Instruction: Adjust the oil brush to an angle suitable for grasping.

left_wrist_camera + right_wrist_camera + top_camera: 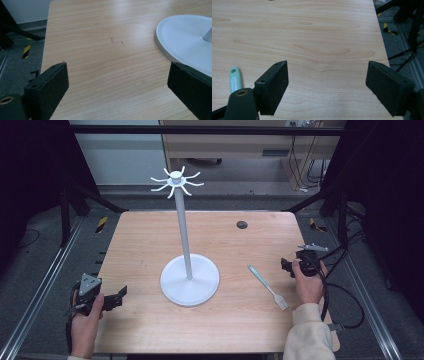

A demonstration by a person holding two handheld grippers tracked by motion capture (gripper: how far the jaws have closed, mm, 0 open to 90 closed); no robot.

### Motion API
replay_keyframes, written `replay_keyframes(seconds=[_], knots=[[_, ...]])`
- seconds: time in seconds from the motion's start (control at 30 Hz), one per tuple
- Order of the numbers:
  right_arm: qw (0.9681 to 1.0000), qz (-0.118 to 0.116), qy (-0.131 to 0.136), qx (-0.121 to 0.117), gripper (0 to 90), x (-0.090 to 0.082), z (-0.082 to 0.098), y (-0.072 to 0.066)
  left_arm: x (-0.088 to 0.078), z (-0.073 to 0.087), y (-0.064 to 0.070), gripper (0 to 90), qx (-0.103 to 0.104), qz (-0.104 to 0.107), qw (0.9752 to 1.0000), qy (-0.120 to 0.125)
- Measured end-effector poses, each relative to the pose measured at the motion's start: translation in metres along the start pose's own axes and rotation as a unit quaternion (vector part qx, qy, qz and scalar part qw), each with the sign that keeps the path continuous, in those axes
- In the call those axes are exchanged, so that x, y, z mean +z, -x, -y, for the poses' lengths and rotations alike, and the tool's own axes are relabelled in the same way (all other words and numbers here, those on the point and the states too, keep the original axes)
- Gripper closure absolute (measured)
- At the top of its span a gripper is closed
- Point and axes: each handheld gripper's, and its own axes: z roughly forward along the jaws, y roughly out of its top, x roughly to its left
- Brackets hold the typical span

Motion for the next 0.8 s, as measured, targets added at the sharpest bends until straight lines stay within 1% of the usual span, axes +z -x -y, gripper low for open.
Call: replay_keyframes(seconds=[0.03, 0.1, 0.13, 0.17, 0.2, 0.23, 0.27, 0.3, 0.33, 0.37, 0.43, 0.5, 0.53, 0.57, 0.6, 0.63, 0.7, 0.73, 0.77, 0.8], knots=[[1.0000, 0.000, 0.000, 0.000, 18.8, 0.000, 0.000, 0.000, 0.000, 0.000, 0.000, 3.1, 0.000, 0.000, 1.0000, 0.000], [0.9998, 0.010, -0.002, -0.020, 19.7, 0.000, 0.000, -0.005, 0.002, 0.000, 0.002, 3.2, 0.002, 0.006, 1.0000, -0.006], [0.9996, 0.008, -0.001, -0.025, 20.6, -0.001, 0.000, -0.007, 0.002, 0.000, 0.002, 3.2, 0.002, 0.006, 1.0000, -0.006], [0.9996, 0.008, -0.001, -0.025, 20.6, -0.001, 0.000, -0.007, 0.002, 0.000, 0.003, 3.2, 0.007, 0.006, 0.9999, -0.007], [0.9994, 0.006, 0.002, -0.034, 24.0, -0.002, -0.001, -0.011, 0.001, -0.001, 0.006, 3.1, 0.009, 0.008, 0.9999, -0.006], [0.9993, 0.001, 0.002, -0.037, 24.1, -0.003, -0.002, -0.013, 0.001, -0.001, 0.006, 3.1, 0.009, 0.008, 0.9999, -0.006], [0.9991, -0.005, 0.003, -0.041, 24.2, -0.004, -0.003, -0.015, 0.002, -0.001, 0.008, 3.1, 0.013, 0.009, 0.9998, -0.007], [0.9991, -0.005, 0.003, -0.041, 24.2, -0.004, -0.003, -0.015, 0.002, -0.001, 0.008, 3.1, 0.013, 0.009, 0.9998, -0.007], [0.9988, -0.011, 0.003, -0.048, 24.3, -0.004, -0.005, -0.017, 0.003, -0.001, 0.008, 3.1, 0.016, 0.010, 0.9998, -0.009], [0.9989, -0.017, 0.001, -0.044, 24.3, -0.005, -0.007, -0.020, 0.004, -0.001, 0.009, 3.1, 0.016, 0.011, 0.9997, -0.011], [0.9987, -0.024, 0.000, -0.044, 24.4, -0.007, -0.011, -0.025, 0.004, -0.001, 0.010, 3.1, 0.018, 0.012, 0.9997, -0.012], [0.9983, -0.027, -0.002, -0.051, 24.7, -0.009, -0.014, -0.032, 0.004, -0.001, 0.010, 3.1, 0.021, 0.011, 0.9997, -0.010], [0.9974, -0.041, 0.000, -0.059, 26.6, -0.010, -0.017, -0.039, 0.004, -0.001, 0.010, 3.1, 0.020, 0.011, 0.9997, -0.010], [0.9968, -0.047, 0.002, -0.064, 29.0, -0.011, -0.018, -0.043, 0.004, -0.001, 0.010, 3.1, 0.020, 0.011, 0.9997, -0.010], [0.9957, -0.053, 0.006, -0.075, 32.1, -0.011, -0.019, -0.047, 0.004, -0.001, 0.010, 3.1, 0.018, 0.012, 0.9997, -0.009], [0.9947, -0.063, 0.005, -0.081, 34.5, -0.012, -0.020, -0.052, 0.005, 0.000, 0.010, 3.1, 0.018, 0.013, 0.9997, -0.010], [0.9917, -0.082, -0.003, -0.099, 42.9, -0.011, -0.021, -0.062, 0.005, 0.000, 0.010, 3.1, 0.020, 0.013, 0.9997, -0.010], [0.9895, -0.095, -0.007, -0.109, 46.2, -0.011, -0.021, -0.068, 0.005, 0.000, 0.010, 3.1, 0.020, 0.013, 0.9997, -0.010], [0.9895, -0.095, -0.007, -0.109, 46.2, -0.011, -0.021, -0.068, 0.005, 0.000, 0.010, 3.1, 0.023, 0.012, 0.9996, -0.009], [0.9870, -0.104, -0.012, -0.122, 52.3, -0.010, -0.020, -0.074, 0.005, -0.001, 0.011, 3.1, 0.023, 0.014, 0.9996, -0.010]])
